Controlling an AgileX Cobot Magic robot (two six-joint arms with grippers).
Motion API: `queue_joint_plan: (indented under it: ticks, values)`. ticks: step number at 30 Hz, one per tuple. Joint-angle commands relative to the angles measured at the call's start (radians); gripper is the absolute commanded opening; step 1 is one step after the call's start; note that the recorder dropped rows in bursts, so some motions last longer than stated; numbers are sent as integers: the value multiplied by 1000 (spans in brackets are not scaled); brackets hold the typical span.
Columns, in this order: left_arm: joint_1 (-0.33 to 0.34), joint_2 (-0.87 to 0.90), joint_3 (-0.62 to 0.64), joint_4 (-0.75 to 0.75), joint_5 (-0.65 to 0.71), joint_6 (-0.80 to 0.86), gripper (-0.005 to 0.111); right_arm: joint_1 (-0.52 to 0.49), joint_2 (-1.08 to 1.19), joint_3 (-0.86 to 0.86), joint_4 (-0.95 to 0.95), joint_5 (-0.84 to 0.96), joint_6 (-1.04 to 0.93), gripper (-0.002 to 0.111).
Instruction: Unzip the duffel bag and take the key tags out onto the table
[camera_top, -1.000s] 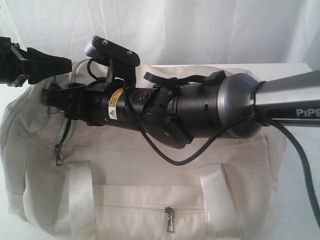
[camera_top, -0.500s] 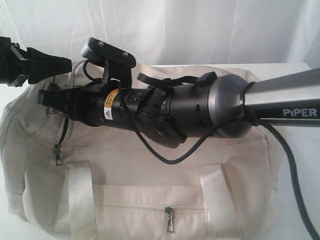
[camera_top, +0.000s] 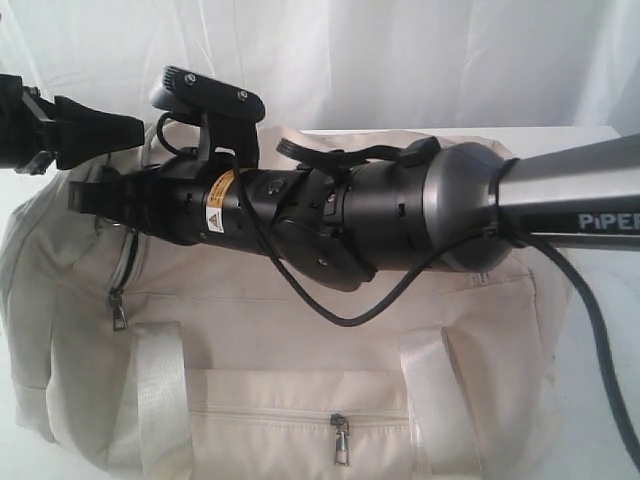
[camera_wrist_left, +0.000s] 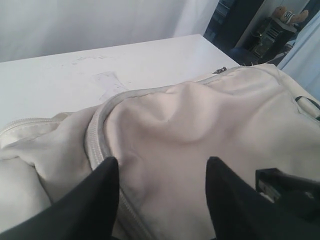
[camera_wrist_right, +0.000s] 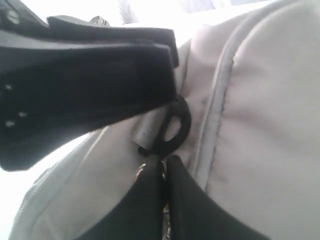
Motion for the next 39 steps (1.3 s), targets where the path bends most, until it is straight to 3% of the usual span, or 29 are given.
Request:
queue_joint_plan:
  ticks: [1,18,39]
  values:
    - [2,-13,-6,8,-28,2,56,-4,-39,-8,-4,-31,-110,0]
    - [2,-13,-6,47,-103,11,56,-121,-37,-9,-4,-98,-127,0]
    - [14,-13,0,69,-112,271,56,-123,-37,-9,-4,-106,-171,0]
